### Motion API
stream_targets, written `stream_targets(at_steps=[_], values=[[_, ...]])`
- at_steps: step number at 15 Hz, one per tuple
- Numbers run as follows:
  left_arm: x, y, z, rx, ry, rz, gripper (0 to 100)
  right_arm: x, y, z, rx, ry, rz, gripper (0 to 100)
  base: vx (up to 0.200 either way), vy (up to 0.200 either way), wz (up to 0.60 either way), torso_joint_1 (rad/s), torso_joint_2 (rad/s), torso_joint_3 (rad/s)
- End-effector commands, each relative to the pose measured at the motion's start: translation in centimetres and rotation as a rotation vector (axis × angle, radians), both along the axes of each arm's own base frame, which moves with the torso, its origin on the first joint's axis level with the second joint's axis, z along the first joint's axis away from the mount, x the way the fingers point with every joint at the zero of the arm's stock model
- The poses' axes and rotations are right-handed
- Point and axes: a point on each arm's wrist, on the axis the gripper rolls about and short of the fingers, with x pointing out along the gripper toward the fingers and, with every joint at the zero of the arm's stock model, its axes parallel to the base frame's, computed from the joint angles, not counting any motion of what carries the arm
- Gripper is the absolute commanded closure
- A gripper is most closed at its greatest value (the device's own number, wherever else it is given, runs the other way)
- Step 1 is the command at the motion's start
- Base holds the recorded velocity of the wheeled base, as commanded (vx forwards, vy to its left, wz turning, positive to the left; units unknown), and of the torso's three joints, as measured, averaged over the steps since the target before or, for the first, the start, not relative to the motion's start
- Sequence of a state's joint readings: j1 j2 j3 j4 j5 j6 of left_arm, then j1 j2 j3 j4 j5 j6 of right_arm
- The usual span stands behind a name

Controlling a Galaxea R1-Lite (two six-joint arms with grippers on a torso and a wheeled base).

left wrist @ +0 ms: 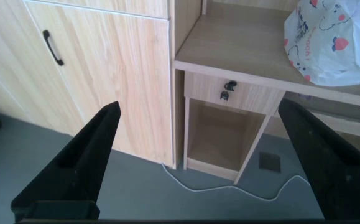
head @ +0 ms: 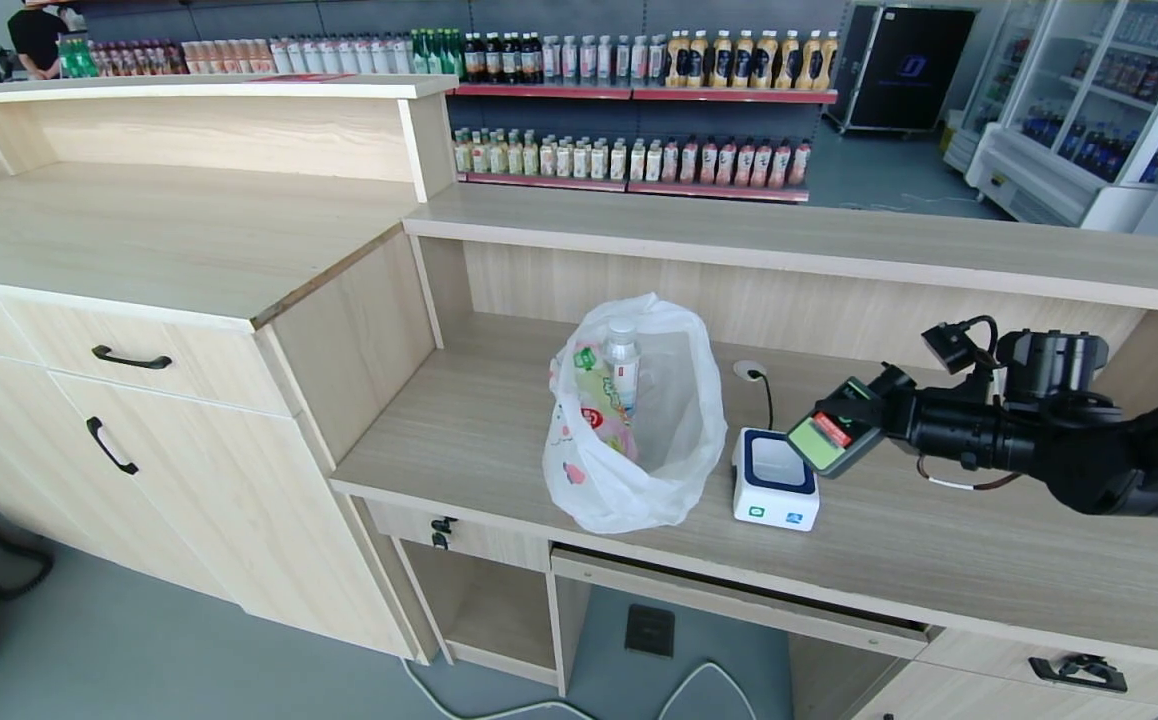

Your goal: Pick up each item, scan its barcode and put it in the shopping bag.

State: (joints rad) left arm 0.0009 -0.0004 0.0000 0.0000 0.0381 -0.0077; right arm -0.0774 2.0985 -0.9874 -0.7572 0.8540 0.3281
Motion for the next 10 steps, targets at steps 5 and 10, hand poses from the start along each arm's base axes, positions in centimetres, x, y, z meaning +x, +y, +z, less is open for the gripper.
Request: stream_targets(at_steps=[5, 10], values=[[0.0, 0.0, 0.0, 0.0, 0.0, 0.002, 0, 1.3, 0.6, -0.5, -0.004, -0.013, 0.019, 100, 0.0, 0.0, 0.0, 0.0, 0.0, 0.0], [0.0, 0.0, 0.0, 0.0, 0.0, 0.002, 0, 1.5, 0.8, -1.1, -0.006, -0.014, 0.021, 100, 0.0, 0.0, 0.0, 0.0, 0.0, 0.0]])
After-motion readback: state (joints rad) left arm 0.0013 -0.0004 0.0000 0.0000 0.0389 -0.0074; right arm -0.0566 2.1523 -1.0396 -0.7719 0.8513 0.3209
